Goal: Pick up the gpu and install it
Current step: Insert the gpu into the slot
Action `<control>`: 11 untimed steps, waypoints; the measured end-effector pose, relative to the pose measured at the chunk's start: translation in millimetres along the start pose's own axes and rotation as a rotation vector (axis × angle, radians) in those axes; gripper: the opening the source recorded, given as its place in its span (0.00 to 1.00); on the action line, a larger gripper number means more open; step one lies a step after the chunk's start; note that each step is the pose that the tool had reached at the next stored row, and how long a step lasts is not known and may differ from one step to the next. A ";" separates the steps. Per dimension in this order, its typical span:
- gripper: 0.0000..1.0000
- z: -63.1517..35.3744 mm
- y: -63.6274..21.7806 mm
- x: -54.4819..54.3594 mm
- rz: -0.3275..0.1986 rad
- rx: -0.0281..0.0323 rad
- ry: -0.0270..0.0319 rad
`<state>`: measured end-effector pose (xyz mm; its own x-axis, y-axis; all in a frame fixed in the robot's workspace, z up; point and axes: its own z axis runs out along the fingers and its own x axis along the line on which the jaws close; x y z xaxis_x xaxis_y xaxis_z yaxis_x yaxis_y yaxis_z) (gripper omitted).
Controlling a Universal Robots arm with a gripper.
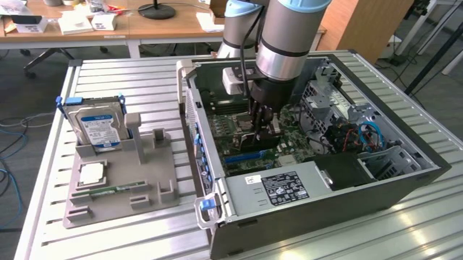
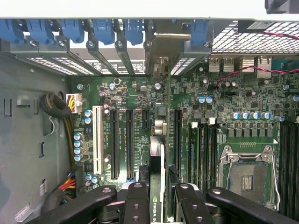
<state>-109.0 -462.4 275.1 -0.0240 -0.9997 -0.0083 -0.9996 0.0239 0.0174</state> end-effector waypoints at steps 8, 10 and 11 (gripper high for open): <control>0.26 0.0 0.0 0.0 0.001 -0.0008 0.0000; 0.26 0.0 0.0 0.0 0.003 -0.0008 0.0000; 0.26 0.0 0.0 0.0 0.004 -0.0009 0.0000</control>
<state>-109.0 -462.4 275.1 -0.0281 -0.9996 -0.0082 -0.9994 0.0280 0.0183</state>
